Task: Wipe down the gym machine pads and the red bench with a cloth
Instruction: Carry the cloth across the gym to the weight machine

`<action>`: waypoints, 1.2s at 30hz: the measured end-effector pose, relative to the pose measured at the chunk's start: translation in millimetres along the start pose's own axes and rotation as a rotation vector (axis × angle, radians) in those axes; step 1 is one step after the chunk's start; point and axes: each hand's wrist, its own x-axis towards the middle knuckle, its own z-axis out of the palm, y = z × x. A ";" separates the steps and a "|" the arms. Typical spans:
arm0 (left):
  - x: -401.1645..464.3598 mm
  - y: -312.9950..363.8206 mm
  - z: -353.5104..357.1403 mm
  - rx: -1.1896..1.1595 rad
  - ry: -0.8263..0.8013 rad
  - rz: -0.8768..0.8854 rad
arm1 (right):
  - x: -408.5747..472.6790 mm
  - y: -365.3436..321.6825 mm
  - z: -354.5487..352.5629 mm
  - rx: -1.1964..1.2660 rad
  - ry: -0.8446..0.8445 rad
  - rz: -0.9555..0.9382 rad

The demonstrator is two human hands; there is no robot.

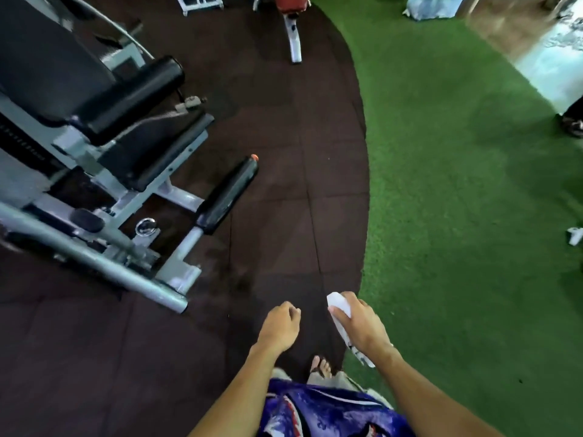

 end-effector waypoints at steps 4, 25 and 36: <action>83.3 68.3 -35.4 -0.001 0.012 0.001 | 95.0 -27.4 -58.2 -0.013 -0.014 -0.011; 562.5 319.6 -339.1 -0.130 0.013 -0.108 | 652.8 -261.5 -273.1 -0.077 -0.094 -0.076; 770.8 395.3 -489.6 -0.393 0.172 -0.284 | 931.9 -422.5 -362.8 -0.307 -0.264 -0.304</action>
